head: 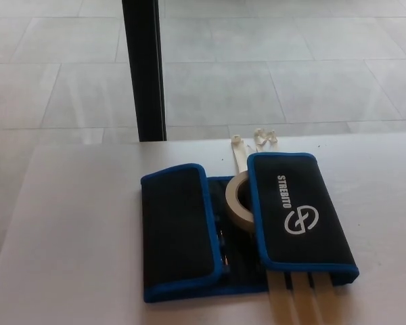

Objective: The robot uses its right hand to open a black folded toolkit cover kept in the middle of the desk

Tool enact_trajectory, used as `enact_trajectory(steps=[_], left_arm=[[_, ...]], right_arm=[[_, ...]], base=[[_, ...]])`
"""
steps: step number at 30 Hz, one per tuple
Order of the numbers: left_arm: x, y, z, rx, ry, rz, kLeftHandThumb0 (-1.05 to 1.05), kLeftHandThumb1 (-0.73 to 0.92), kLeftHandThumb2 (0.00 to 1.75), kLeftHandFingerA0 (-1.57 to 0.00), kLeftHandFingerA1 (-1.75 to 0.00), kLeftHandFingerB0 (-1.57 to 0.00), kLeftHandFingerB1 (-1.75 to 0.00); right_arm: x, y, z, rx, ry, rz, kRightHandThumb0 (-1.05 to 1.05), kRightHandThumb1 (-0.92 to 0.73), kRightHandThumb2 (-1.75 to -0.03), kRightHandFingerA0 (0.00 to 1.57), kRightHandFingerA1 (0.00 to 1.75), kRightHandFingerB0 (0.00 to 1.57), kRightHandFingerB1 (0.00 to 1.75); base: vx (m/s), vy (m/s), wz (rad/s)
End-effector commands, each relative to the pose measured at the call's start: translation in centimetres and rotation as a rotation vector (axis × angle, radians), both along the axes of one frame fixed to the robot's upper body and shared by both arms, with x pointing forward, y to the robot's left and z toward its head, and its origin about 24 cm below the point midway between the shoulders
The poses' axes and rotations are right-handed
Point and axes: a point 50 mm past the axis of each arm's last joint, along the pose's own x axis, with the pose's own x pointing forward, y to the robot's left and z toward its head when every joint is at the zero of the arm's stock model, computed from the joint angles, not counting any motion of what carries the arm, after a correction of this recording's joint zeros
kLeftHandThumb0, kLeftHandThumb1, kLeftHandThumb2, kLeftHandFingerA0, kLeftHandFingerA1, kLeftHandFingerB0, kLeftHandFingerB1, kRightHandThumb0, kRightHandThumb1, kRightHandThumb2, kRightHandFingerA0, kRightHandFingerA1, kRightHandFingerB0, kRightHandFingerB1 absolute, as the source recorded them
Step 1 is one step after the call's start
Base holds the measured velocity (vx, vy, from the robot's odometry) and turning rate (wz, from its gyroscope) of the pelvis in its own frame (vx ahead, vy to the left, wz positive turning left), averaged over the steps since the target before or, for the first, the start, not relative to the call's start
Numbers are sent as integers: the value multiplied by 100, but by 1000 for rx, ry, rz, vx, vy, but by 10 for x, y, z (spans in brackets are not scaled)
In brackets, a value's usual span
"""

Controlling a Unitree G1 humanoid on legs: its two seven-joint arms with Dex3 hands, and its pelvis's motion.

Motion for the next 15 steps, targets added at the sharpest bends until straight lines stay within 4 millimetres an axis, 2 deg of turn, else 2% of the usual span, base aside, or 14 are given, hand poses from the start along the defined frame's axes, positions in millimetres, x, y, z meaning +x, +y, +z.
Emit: enact_trajectory(steps=[1, 2, 3, 4, 5, 6, 8, 9, 10, 11, 12, 13, 14, 15], left_arm=[[-3, 25, 21, -42, -15, 109, -84, 92, 73, -31, -52, -27, -37], [-5, 25, 20, -31, 4, 100, -87, 92, 72, -37, -53, -30, -39], [-6, 25, 20, -23, 12, 94, -88, 92, 72, -34, -53, -30, -39], [-5, 26, 20, -26, 8, 98, -88, 92, 71, -30, -52, -29, -38], [-5, 26, 21, -38, 1, 109, -88, 92, 71, -30, -52, -29, -38], [-4, 26, 21, -48, -9, 116, -86, 92, 70, -27, -52, -26, -38], [-4, 26, 21, -50, -15, 114, -87, 92, 70, -27, -51, -27, -38], [-5, 26, 21, -28, 6, 89, -87, 92, 72, -31, -52, -28, -38], [-5, 25, 20, -38, 14, 88, -85, 92, 75, -28, -51, -25, -37], [-6, 25, 19, -50, 8, 103, -85, 92, 74, -26, -51, -26, -36], [-6, 25, 19, -51, 7, 104, -85, 92, 74, -26, -51, -26, -36], [-5, 25, 19, -56, -8, 118, -84, 92, 72, -28, -52, -26, -38], [-5, 25, 19, -56, -8, 118, -84, 92, 72, -28, -52, -26, -38], [-5, 25, 19, -46, -6, 115, -86, 92, 71, -33, -55, -29, -39]], right_arm=[[0, -43, 41, -11, -383, -398, -67, -39, -109, 53, 162, 21, 119], [17, -53, 62, -46, -467, -419, -98, -49, -107, 73, 131, 0, 61], [27, -59, 75, -71, -515, -427, -95, -67, -65, 61, 170, 0, 42], [35, -64, 86, -95, -552, -424, -98, -50, -106, 55, 121, 0, 59], [40, -66, 93, -104, -583, -422, -98, -50, -106, 55, 121, 0, 59], [51, -71, 108, -113, -644, -369, -104, -59, -103, 2, 83, 1, 67], [67, -74, 132, -124, -766, -276, -102, -58, -102, 0, 70, 0, 70], [78, -75, 148, -134, -816, -269, -94, -56, -99, 0, 72, 9, 78], [97, -68, 179, -201, -881, -69, -98, -71, -62, 0, 108, 1, 81], [110, -60, 199, -249, -906, 21, -59, -24, -94, 1, 66, 0, 62], [111, -60, 200, -248, -908, 23, -59, -24, -94, 1, 66, 0, 62], [129, -43, 228, -317, -961, 164, -88, -47, -98, 23, 85, 0, 62], [128, -43, 228, -317, -960, 164, -88, -47, -98, 23, 85, 0, 62], [136, -31, 240, -353, -976, 225, -104, -68, -61, 11, 98, 15, 75]], base=[[0, 0, 0], [0, 0, 0], [0, 0, 0], [0, 0, 0], [0, 0, 0], [0, 0, 0], [0, 0, 0], [0, 0, 0], [0, 0, 0], [0, 0, 0], [0, 0, 7], [0, 0, 8], [0, 0, 0], [0, 0, 6]])
